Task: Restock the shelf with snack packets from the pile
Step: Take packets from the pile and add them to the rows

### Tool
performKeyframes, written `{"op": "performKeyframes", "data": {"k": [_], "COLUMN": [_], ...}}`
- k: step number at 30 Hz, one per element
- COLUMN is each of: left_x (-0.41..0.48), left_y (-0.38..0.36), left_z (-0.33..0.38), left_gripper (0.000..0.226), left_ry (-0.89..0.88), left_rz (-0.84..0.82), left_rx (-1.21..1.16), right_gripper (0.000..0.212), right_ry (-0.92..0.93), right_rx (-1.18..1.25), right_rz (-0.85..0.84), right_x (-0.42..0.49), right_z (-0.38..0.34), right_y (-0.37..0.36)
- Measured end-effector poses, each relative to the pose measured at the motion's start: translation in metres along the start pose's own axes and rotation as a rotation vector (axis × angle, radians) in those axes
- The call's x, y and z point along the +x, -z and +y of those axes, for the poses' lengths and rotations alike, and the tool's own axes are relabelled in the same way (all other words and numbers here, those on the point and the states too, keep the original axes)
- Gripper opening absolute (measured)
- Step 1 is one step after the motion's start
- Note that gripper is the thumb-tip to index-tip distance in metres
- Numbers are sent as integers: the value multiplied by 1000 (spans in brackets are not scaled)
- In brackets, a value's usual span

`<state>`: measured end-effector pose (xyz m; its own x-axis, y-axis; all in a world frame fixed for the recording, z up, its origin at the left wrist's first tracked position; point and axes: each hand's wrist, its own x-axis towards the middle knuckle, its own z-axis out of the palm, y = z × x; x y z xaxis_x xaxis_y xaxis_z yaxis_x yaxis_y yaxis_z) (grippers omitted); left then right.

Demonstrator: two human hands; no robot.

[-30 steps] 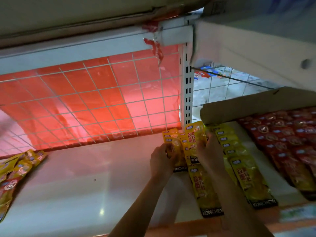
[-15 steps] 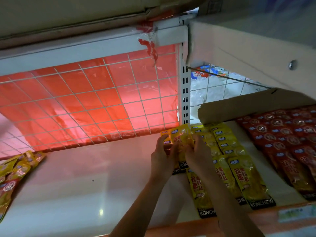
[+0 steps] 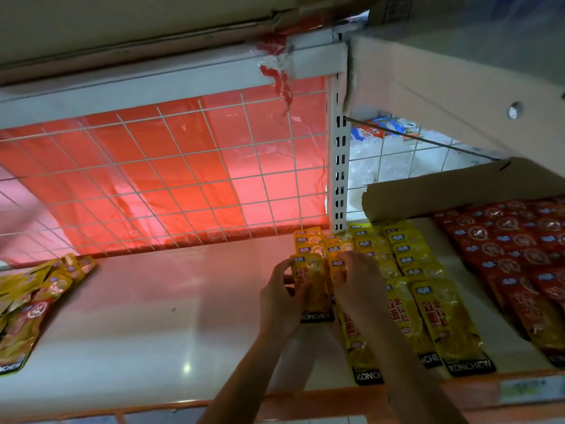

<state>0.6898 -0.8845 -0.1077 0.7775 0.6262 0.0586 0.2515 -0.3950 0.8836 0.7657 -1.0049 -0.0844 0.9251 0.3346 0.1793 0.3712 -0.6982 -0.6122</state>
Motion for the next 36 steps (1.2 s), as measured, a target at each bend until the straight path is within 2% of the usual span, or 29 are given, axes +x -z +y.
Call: {"op": "performKeyframes", "data": {"k": [9, 16, 21, 29, 36], "left_x": [-11, -13, -10, 9, 18], "left_y": [-5, -8, 5, 83, 190], "left_z": [1, 3, 1, -33, -80], "left_gripper": [36, 35, 38, 40, 43], "left_ry": [-120, -150, -169, -168, -154], "left_rz": [54, 30, 85, 229, 298], "left_rx": [389, 400, 394, 633, 770], "right_gripper": [28, 35, 34, 39, 42], "right_ry": [47, 115, 171, 314, 388], "right_rx": [-9, -43, -41, -11, -18], "right_rz": [-14, -63, -69, -75, -182], "right_x": [-4, -5, -8, -19, -34], "right_z": [0, -3, -17, -90, -189], "right_y": [-3, -3, -11, -64, -138]}}
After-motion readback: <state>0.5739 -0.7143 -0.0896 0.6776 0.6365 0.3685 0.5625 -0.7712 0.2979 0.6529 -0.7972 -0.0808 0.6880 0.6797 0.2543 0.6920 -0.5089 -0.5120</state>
